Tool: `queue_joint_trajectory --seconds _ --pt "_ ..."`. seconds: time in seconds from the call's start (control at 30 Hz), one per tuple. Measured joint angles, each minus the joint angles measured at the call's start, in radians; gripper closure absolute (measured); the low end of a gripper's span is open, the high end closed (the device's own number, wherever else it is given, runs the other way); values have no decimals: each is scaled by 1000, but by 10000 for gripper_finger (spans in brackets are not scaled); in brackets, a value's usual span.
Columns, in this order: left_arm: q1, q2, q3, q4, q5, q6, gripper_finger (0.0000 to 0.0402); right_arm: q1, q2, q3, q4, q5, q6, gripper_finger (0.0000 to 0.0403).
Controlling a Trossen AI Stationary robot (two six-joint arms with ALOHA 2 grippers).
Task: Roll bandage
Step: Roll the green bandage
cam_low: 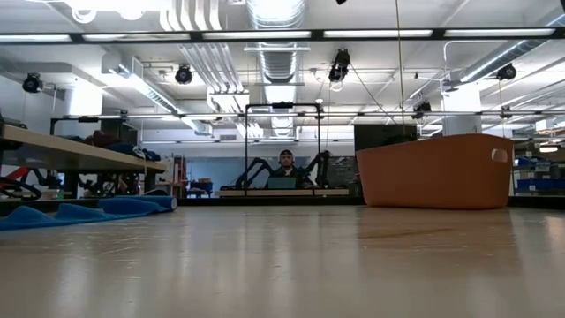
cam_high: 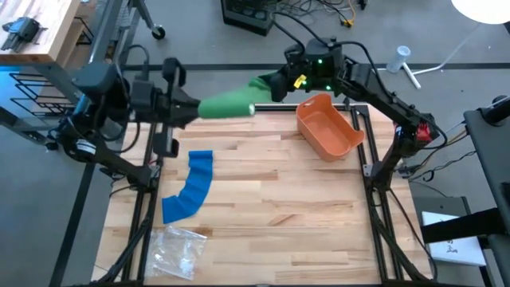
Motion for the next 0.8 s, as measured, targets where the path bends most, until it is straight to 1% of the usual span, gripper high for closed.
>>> queue_joint_trajectory --seconds 0.2,0.3,0.37,0.47,0.57,0.63,0.73,0.8 --pt "25 -2 19 -32 -8 -83 400 27 -22 0 -3 -6 -3 236" --pt "37 -9 18 -31 9 -142 400 25 -45 0 -1 -55 8 187" --pt "40 -14 18 -31 29 -153 400 25 -60 0 4 -92 80 157" --pt "40 -22 18 -46 34 -110 400 27 -77 0 27 -111 268 121" --pt "41 -28 17 -68 34 -57 400 35 -96 0 26 -106 400 97" --pt "41 -34 17 -87 57 -26 400 43 -108 0 26 -110 423 89" --pt "40 -46 14 -123 126 37 400 48 -124 0 34 -155 460 87" --pt "40 -51 11 -135 134 52 400 48 -133 0 32 -160 478 88"
